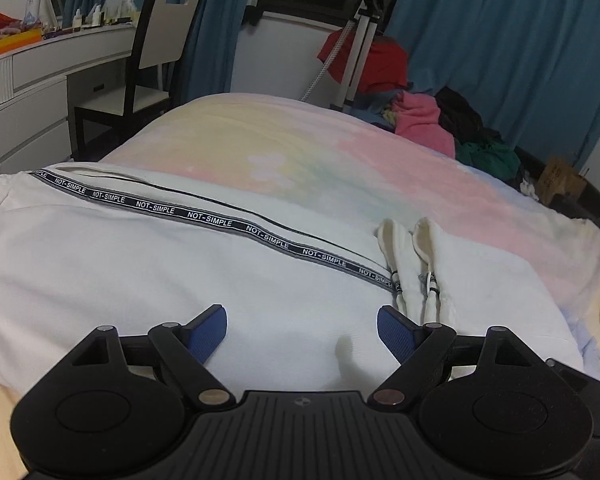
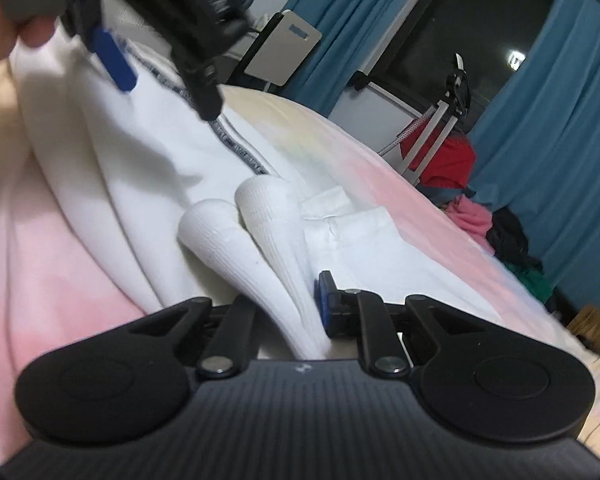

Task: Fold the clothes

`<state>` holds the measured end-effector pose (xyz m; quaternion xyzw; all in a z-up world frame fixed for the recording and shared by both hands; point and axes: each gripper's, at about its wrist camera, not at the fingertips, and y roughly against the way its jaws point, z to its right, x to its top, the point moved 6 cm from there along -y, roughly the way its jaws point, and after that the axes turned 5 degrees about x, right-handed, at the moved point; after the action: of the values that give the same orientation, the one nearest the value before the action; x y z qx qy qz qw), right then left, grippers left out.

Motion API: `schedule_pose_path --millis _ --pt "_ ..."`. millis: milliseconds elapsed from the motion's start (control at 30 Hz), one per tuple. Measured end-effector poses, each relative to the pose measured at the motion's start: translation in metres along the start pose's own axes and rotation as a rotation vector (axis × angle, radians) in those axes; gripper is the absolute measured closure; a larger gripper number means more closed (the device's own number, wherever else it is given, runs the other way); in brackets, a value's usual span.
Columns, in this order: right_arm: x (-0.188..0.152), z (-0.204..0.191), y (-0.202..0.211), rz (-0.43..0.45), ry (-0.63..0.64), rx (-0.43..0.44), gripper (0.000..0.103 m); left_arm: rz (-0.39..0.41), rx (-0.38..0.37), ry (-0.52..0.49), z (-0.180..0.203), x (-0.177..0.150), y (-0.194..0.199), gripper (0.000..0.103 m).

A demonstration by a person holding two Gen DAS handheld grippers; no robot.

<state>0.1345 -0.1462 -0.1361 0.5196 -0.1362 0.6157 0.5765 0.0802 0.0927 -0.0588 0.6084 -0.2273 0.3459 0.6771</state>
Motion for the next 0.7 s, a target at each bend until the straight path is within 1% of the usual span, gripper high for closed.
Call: schedule_pose_path --millis 167,233,333,400,433,567,600,700 --pt "0.021 0.005 0.027 0.110 -0.061 -0.014 0.089 0.022 -0.036 0.018 0.001 0.006 0.007 0.019" --pt "0.025 -0.005 0.031 0.141 -0.061 0.004 0.089 0.031 -0.052 0.021 0.002 0.008 0.010 0.019" --pt "0.020 -0.017 0.021 0.086 -0.104 0.064 0.089 0.034 -0.066 0.022 0.004 0.007 0.012 0.019" --pt "0.016 -0.021 0.021 0.070 -0.106 0.082 0.089 0.028 -0.068 0.024 0.003 0.007 0.011 0.019" --pt "0.016 -0.022 0.021 0.069 -0.108 0.090 0.089 0.027 -0.070 0.024 0.003 0.006 0.011 0.019" --pt "0.028 -0.021 0.026 0.139 -0.113 0.091 0.089 0.045 -0.081 0.034 0.004 0.008 0.014 0.019" --pt "0.029 -0.022 0.025 0.145 -0.112 0.098 0.089 0.050 -0.085 0.036 0.004 0.008 0.015 0.019" --pt "0.022 -0.030 0.013 0.093 -0.113 0.152 0.089 0.062 -0.099 0.040 0.007 0.009 0.018 0.019"
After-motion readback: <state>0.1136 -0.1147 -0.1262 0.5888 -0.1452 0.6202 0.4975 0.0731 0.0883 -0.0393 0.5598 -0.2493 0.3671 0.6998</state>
